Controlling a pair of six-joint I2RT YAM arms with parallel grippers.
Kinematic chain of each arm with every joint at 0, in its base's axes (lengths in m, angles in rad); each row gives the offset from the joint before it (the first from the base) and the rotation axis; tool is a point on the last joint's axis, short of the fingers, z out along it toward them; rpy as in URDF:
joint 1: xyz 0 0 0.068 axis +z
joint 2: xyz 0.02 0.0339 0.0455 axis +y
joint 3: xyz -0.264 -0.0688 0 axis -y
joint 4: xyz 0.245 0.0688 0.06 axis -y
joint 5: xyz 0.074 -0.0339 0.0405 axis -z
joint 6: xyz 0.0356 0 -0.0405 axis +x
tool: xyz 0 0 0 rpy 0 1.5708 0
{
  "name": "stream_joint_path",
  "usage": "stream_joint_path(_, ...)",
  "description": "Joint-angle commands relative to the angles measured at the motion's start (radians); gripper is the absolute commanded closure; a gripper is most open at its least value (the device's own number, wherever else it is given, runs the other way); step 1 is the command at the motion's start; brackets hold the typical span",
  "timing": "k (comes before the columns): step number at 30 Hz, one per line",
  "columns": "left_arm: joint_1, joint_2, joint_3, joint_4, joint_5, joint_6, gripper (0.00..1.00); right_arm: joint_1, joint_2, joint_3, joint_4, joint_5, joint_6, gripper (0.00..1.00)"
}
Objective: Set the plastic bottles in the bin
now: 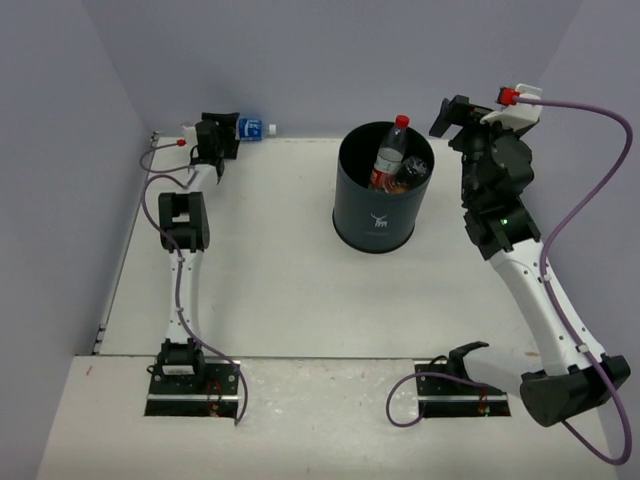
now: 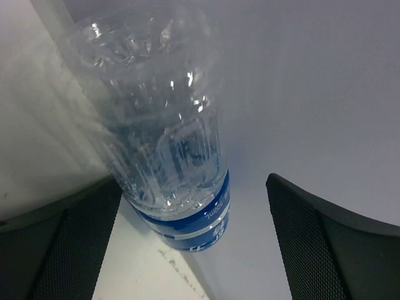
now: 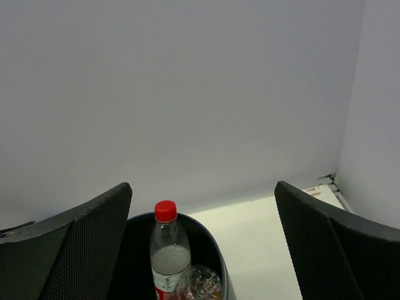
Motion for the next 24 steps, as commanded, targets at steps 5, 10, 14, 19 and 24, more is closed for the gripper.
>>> stream_joint_path(5, -0.015, 0.164, 0.177, 0.109, -0.148, -0.119, 0.0, -0.007, -0.119, -0.108, 0.108, 0.097, -0.082, 0.01)
stream_joint_path(10, -0.042, 0.137, 0.162, 0.162, -0.22, -0.027, 0.24, -0.009, -0.176, -0.142, 0.125, 0.126, -0.102, 0.01)
stream_joint_path(14, -0.056, 0.163, 0.2, 0.2, -0.223, -0.032, 0.33, -0.007, -0.231, -0.165, 0.076, 0.13, -0.082, 0.01)
stream_joint_path(19, -0.056, 0.108, 0.124, 0.217, -0.198, 0.008, 0.7, -0.009, -0.334, -0.232, 0.135, 0.138, -0.083, 0.01)
stream_joint_path(24, -0.047, 0.043, 0.053, 0.258, -0.139, 0.013, 0.86, -0.009, -0.355, -0.238, 0.104, 0.109, -0.071, 0.01)
